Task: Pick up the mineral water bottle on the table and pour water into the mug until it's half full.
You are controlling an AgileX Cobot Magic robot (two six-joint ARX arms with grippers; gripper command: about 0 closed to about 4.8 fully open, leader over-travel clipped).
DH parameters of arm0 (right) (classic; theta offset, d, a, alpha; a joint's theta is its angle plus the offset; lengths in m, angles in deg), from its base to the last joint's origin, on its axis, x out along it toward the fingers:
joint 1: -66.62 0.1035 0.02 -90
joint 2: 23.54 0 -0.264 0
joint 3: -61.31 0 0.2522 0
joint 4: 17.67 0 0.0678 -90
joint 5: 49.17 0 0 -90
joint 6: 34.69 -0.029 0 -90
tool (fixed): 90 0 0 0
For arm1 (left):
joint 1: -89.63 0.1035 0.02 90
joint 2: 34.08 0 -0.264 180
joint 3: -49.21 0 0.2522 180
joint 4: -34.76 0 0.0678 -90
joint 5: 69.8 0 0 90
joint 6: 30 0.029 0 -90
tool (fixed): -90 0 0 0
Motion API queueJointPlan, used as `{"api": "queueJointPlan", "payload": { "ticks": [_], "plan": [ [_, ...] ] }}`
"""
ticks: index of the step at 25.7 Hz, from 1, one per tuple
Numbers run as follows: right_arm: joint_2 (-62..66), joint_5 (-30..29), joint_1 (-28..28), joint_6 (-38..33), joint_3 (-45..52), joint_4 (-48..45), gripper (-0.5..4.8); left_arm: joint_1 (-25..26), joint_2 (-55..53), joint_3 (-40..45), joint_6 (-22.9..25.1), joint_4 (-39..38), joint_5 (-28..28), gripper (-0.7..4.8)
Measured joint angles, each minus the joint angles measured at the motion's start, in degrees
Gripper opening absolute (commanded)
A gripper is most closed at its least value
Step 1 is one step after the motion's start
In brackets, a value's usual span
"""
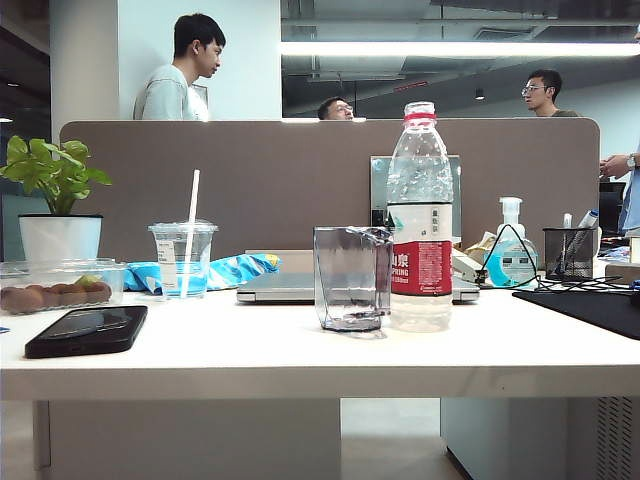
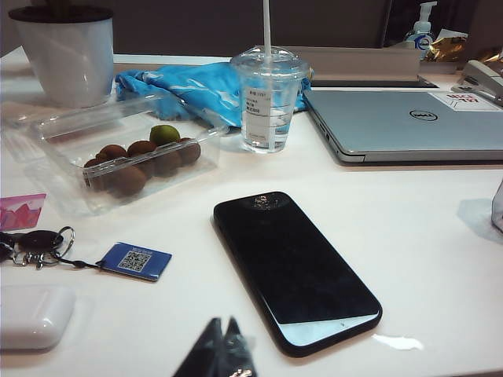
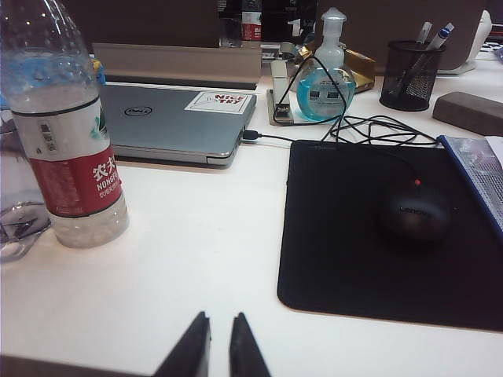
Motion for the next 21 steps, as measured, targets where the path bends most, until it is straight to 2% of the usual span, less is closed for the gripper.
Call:
{"api": "queueJointPlan", "payload": {
  "ticks": [2, 16, 18, 21],
  "plan": [
    [0.00, 0.02, 0.00, 0.00, 0.00, 0.39, -0.06, 0.00, 0.00, 0.00, 0.00, 0.00, 0.00, -0.04],
    [0.00, -0.37, 0.00, -1.49, -0.02, 2.01, -0.06, 0.00, -0.02, 0.00, -0.22, 0.52, -0.15, -0.05],
    [0.00, -0.42, 0.00, -7.34, -0.72, 1.07, -0.06, 0.00, -0.07, -0.22, -3.69, 6.36, -3.43, -0.05],
    [0.02, 0.17, 0.00, -10.75, -5.51, 1.46, -0.06, 0.00, -0.02, -3.72, -8.50, 11.45, -5.20, -0.05]
  ]
}}
